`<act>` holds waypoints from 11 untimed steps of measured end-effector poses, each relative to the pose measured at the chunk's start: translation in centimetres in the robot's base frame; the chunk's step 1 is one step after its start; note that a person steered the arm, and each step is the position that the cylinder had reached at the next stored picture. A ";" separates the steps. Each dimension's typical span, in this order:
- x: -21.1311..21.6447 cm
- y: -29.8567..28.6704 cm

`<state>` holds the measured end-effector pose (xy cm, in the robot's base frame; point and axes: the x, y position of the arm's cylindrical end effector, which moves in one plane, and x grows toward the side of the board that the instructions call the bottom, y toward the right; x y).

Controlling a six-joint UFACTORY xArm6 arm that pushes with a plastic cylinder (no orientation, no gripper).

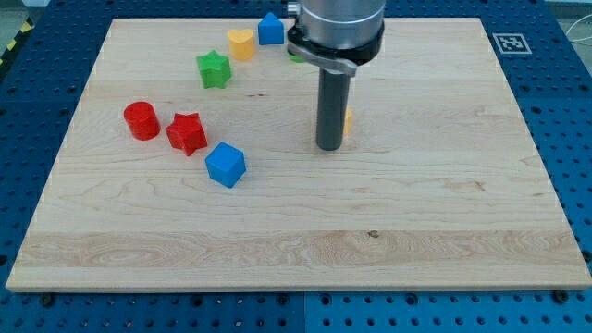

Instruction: Slide the yellow hexagon towards the green circle

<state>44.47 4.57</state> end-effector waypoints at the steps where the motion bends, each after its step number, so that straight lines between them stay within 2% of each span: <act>1: -0.2 2.1; 4: -5.8 3.2; 6: -3.4 1.9; 8: -5.1 1.0; 11: -5.1 -1.8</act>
<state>39.35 2.76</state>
